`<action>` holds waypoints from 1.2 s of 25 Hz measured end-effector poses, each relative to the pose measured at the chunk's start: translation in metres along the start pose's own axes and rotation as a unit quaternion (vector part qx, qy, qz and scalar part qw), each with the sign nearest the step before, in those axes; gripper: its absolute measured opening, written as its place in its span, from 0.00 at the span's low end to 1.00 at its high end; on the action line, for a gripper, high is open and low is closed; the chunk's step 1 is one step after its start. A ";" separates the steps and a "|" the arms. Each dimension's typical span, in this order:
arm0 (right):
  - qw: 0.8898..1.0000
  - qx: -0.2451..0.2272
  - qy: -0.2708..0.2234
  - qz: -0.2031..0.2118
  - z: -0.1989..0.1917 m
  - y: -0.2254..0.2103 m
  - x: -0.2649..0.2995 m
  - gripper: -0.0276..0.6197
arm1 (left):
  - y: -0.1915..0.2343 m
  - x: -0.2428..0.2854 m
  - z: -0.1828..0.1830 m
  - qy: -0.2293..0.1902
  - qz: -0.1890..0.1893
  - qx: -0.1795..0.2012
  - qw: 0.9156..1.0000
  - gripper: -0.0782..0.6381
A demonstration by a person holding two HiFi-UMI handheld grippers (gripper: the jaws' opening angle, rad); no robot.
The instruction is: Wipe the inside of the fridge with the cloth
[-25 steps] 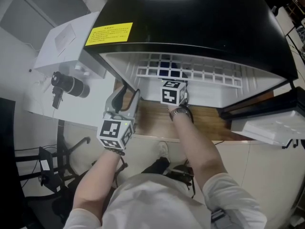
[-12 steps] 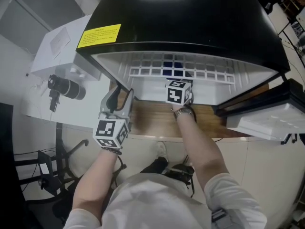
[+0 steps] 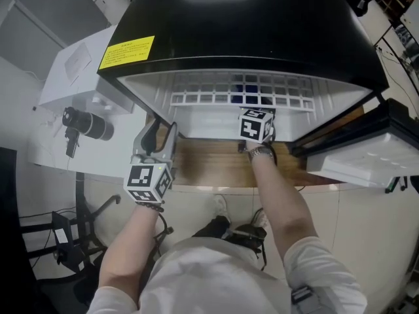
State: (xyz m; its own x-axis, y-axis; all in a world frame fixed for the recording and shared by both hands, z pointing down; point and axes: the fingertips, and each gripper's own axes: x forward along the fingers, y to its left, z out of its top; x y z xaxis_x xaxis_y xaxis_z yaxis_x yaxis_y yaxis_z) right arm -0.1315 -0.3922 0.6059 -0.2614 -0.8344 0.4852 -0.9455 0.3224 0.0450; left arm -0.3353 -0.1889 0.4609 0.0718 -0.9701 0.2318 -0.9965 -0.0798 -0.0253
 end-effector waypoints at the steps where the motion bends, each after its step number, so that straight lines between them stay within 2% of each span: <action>1: 1.000 0.001 0.001 -0.004 -0.001 -0.005 0.000 0.10 | 0.000 0.000 0.000 0.000 0.000 0.000 1.000 0.35; 17: 0.998 0.005 0.016 -0.064 -0.009 -0.067 -0.006 0.10 | 0.000 0.000 0.000 0.001 0.004 -0.002 1.000 0.35; 27: 0.998 0.012 0.002 -0.066 -0.003 -0.074 -0.010 0.10 | 0.000 0.000 0.000 0.003 0.005 -0.002 1.000 0.35; 30: 0.998 0.024 -0.019 -0.050 0.009 -0.065 -0.017 0.10 | 0.000 0.000 -0.001 0.003 0.004 -0.003 1.000 0.35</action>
State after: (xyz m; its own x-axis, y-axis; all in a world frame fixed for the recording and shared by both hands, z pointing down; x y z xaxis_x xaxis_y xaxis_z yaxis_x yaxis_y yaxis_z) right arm -0.0669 -0.4029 0.5863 -0.1716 -0.8776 0.4476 -0.9752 0.2159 0.0493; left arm -0.3351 -0.1892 0.4618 0.0632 -0.9695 0.2367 -0.9973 -0.0703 -0.0219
